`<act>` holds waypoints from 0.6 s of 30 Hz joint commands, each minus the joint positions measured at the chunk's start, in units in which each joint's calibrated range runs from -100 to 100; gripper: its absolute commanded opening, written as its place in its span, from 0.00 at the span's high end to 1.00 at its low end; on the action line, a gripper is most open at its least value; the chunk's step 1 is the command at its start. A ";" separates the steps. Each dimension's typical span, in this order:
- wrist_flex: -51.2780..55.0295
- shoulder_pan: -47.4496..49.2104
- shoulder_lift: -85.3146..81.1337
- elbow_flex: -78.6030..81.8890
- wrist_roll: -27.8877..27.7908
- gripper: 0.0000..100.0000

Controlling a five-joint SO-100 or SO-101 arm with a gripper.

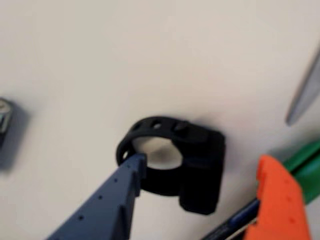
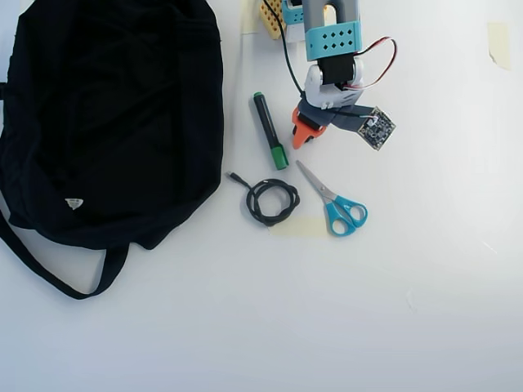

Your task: Put the bike light into the black bag

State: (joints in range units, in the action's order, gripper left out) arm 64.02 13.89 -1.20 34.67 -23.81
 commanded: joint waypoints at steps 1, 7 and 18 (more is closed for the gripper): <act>-0.54 -0.50 -0.21 0.01 0.11 0.71; -1.14 -0.50 0.37 0.37 -0.15 0.71; -1.83 -0.50 3.53 -0.53 -0.31 0.71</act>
State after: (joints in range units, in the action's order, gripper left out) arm 63.07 13.81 2.28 35.14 -23.81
